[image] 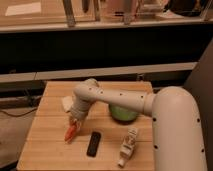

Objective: Drag the pepper across the table

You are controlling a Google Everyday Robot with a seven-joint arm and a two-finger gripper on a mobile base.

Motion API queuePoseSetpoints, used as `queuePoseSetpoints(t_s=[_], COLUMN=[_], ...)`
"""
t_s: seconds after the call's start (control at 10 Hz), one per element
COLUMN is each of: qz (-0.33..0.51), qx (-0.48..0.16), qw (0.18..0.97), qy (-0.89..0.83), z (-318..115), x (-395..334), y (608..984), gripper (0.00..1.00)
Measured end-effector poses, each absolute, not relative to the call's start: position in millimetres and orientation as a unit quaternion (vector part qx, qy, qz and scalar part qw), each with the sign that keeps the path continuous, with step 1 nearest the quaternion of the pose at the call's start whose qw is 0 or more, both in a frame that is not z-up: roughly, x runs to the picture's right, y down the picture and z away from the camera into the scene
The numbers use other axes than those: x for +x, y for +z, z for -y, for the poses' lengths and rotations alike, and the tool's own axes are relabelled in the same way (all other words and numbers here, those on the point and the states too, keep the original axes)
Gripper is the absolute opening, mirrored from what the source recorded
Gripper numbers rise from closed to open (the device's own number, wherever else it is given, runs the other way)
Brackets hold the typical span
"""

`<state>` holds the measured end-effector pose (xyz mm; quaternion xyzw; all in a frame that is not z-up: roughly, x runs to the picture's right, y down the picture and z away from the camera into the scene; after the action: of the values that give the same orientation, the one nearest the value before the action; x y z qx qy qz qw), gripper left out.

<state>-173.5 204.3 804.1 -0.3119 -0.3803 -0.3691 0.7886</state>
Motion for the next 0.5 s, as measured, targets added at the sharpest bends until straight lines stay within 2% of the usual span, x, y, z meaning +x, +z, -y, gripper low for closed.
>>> queuePoseSetpoints(t_s=[0.5], qz=[0.382], qx=[-0.314], qw=[0.793], qy=[-0.356], z=[-205.0], x=[-167.4], y=[806.1], gripper=[0.00])
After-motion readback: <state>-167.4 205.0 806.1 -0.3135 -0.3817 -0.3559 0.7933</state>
